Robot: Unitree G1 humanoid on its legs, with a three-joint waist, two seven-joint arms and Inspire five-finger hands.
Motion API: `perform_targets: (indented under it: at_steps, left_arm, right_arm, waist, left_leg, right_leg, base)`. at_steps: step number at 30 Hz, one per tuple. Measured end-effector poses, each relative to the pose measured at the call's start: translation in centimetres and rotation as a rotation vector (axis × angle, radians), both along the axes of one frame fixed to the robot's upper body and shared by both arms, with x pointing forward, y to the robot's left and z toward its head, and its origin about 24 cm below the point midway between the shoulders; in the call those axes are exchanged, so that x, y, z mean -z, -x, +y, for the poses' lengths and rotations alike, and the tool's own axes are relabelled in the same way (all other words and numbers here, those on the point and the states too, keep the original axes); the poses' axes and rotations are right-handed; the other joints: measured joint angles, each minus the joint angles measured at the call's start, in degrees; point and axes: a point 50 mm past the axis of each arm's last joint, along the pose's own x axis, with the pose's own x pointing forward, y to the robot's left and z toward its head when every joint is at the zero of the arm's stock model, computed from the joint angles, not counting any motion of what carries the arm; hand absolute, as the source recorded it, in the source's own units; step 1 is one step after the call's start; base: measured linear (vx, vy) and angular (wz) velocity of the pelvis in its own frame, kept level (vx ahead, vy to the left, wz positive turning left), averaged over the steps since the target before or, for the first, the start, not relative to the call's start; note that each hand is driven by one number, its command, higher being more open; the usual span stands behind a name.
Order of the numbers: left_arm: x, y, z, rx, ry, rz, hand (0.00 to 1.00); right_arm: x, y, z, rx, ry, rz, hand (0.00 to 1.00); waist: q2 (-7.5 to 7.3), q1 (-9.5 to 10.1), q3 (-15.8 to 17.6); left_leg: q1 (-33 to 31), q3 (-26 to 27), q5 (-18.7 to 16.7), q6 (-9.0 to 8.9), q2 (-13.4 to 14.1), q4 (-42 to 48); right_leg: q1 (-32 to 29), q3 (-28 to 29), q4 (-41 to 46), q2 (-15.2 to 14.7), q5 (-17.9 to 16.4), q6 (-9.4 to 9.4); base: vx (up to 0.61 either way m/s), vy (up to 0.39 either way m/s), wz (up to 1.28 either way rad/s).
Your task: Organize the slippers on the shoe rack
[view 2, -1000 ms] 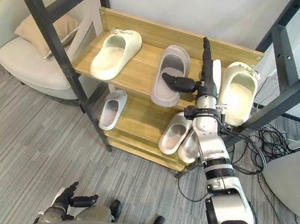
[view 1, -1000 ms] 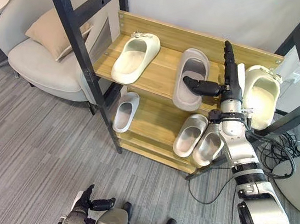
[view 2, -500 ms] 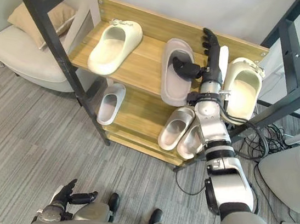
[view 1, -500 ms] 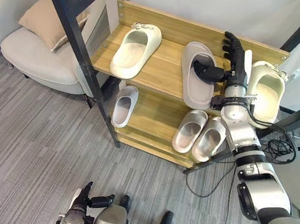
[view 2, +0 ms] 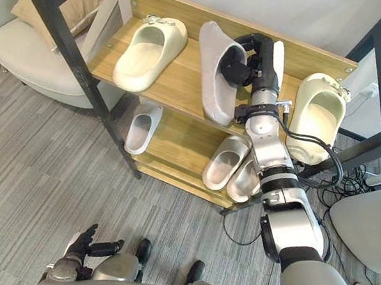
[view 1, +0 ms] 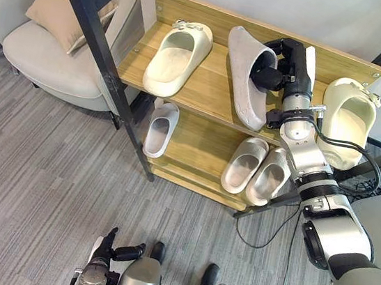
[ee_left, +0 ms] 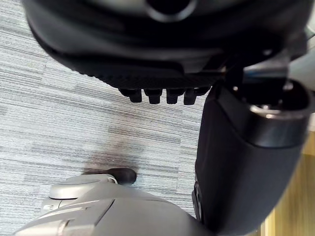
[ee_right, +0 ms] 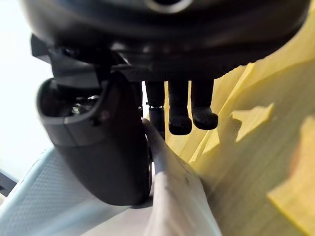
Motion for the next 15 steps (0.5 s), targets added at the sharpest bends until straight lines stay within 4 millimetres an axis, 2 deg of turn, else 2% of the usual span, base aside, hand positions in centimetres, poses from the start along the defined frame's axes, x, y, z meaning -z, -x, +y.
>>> perform_targets:
  at_steps: [5, 8, 12, 15]
  left_arm:
    - [0.0, 0.1, 0.0, -0.002, -0.001, 0.005, 1.0]
    - [0.1, 0.3, 0.1, -0.005, -0.004, 0.008, 1.0]
    - [0.1, 0.5, 0.2, -0.007, -0.007, 0.028, 1.0]
    - [0.2, 0.5, 0.1, 0.007, -0.012, 0.034, 1.0]
  right_arm:
    - [1.3, 2.0, 0.7, -0.055, 0.0, -0.027, 0.0]
    - [1.2, 3.2, 1.1, -0.084, 0.004, -0.061, 0.0]
    - [-1.6, 5.9, 2.6, -0.181, -0.023, -0.23, 0.0]
    - [-2.8, 7.5, 3.2, -0.238, -0.035, -0.316, 0.0]
  waist:
    - [-0.02, -0.55, 0.01]
    - [-0.02, -1.17, 0.01]
    - [0.11, -2.88, -0.11]
    - [0.44, -3.2, -0.41]
  left_leg:
    - [0.55, -0.02, 0.0, 0.0, 0.05, 0.03]
    - [0.68, 0.04, -0.02, 0.0, 0.1, 0.09]
    - [0.98, 0.42, -0.16, -0.11, 0.18, 0.5]
    - [1.13, 0.65, -0.19, -0.14, 0.2, 0.57]
  right_leg:
    - [0.48, 0.01, 0.12, -0.02, 0.03, 0.06]
    - [0.54, 0.06, 0.29, -0.07, 0.03, 0.07]
    - [0.67, 0.49, 0.42, -0.08, 0.03, 0.08]
    - [0.73, 0.73, 0.49, -0.07, 0.03, 0.08]
  base:
    - [0.0, 0.0, 0.0]
    - [0.0, 0.0, 0.0]
    - [-0.02, 0.006, -0.04]
    - [-0.01, 0.004, -0.05]
